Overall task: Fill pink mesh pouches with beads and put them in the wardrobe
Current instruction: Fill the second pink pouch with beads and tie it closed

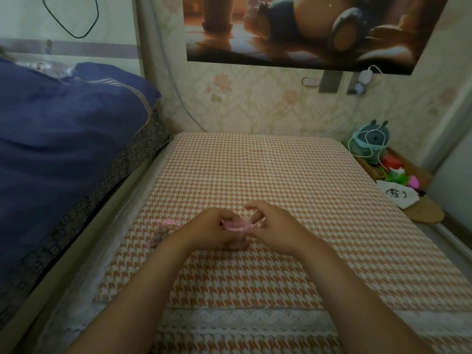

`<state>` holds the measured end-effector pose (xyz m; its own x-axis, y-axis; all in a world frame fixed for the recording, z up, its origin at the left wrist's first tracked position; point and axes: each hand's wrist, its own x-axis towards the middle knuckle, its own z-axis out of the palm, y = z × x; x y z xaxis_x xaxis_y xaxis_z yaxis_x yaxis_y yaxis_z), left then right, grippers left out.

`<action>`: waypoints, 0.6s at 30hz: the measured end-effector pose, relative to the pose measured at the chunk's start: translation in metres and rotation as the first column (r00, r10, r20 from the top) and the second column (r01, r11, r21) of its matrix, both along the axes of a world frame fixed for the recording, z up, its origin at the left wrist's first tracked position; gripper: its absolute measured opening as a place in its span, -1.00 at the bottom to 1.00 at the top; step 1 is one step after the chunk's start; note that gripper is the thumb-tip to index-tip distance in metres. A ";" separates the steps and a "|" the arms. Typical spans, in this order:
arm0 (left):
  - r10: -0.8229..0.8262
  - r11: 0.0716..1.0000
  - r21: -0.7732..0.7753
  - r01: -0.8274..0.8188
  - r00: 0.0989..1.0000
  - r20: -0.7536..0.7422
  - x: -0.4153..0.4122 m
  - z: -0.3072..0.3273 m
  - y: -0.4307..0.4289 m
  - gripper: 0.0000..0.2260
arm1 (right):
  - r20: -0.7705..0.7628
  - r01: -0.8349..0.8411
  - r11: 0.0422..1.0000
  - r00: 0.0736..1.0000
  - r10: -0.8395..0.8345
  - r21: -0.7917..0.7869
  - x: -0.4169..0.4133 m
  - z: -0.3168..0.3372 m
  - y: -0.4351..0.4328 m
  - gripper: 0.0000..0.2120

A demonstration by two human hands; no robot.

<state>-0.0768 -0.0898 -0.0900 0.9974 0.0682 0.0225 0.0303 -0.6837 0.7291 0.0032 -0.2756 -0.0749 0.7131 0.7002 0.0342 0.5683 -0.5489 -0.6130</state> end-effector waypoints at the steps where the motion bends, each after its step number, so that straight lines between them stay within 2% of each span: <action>1: -0.007 1.000 0.013 0.007 1.000 -0.009 -0.001 0.002 0.001 -0.75 | -0.018 -0.004 1.000 1.000 0.004 0.005 0.000 -0.002 0.001 -0.63; 4: 0.022 0.998 0.058 -0.021 1.000 -0.015 -0.004 0.008 0.010 -0.70 | 0.022 0.019 1.000 1.000 -0.019 0.014 0.002 -0.004 0.004 -0.81; 8: 0.100 0.992 0.081 -0.096 0.994 -0.046 -0.009 0.014 0.021 -0.90 | 0.001 0.047 0.999 0.999 -0.047 0.018 0.005 -0.002 0.005 -0.85; 12: 0.131 0.988 0.085 -0.125 0.989 -0.061 -0.010 0.017 0.026 -0.95 | -0.015 0.081 0.997 0.997 -0.081 0.013 0.010 0.000 0.001 -0.91; 15: 0.159 0.983 0.104 -0.153 0.985 -0.061 -0.011 0.018 0.029 -0.95 | -0.013 0.121 0.992 0.992 -0.122 -0.024 0.014 0.002 -0.002 -0.80; 18: 0.157 0.979 0.140 -0.147 0.985 -0.070 -0.011 0.019 0.031 -0.97 | -0.076 0.144 0.989 0.986 -0.146 -0.022 0.017 0.002 -0.006 -0.78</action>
